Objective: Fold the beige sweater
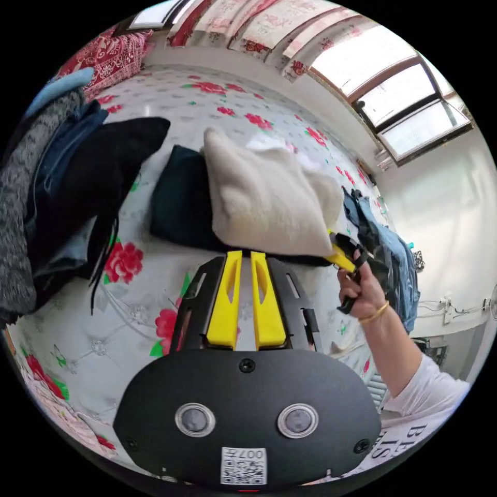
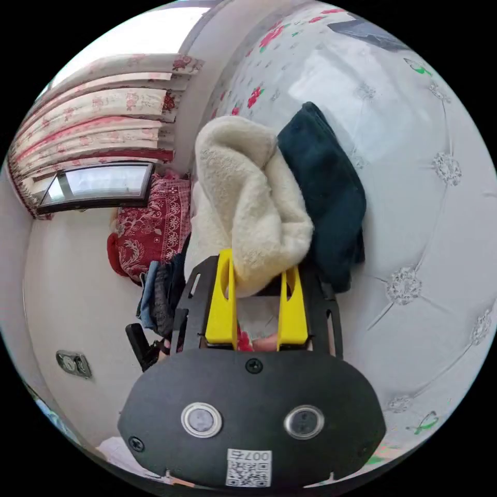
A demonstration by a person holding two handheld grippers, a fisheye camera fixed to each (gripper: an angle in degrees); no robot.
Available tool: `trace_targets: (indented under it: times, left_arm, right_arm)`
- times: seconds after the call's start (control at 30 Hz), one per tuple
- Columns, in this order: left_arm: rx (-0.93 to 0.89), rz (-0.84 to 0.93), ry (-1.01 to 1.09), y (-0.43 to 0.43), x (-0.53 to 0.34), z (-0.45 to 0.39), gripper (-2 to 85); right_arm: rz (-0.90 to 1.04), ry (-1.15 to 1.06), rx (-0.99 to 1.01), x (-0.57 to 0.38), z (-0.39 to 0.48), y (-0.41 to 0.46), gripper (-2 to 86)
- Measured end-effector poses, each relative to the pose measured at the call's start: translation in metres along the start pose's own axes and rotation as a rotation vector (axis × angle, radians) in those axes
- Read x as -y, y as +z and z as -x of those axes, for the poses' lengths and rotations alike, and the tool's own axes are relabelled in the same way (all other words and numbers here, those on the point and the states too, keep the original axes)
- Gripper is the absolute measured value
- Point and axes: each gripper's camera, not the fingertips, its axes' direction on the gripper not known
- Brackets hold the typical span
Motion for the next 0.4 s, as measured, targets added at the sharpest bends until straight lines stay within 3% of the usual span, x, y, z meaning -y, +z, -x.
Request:
trace_targets:
  times: [0.13,0.2,0.33,0.4]
  left_arm:
    - [0.179,0.027,0.107,0.012,-0.132,-0.02,2.1]
    - [0.246,0.045,0.076,0.007,-0.184,-0.019,2.8]
    - [0.333,0.115,-0.035,0.001,-0.258,-0.004,4.5]
    - [0.354,0.164,-0.078,0.01,-0.271,0.006,4.2]
  right_arm:
    - [0.038,-0.233,-0.105,-0.044,0.014,-0.031,8.6]
    - [0.0,-0.349,-0.313,-0.089,0.016,-0.072,9.2]
    - [-0.092,-0.373,-0.693,-0.14,0.0,-0.158,10.7]
    - [-0.284,-0.327,-1.038,-0.162,0.0,-0.232,11.7]
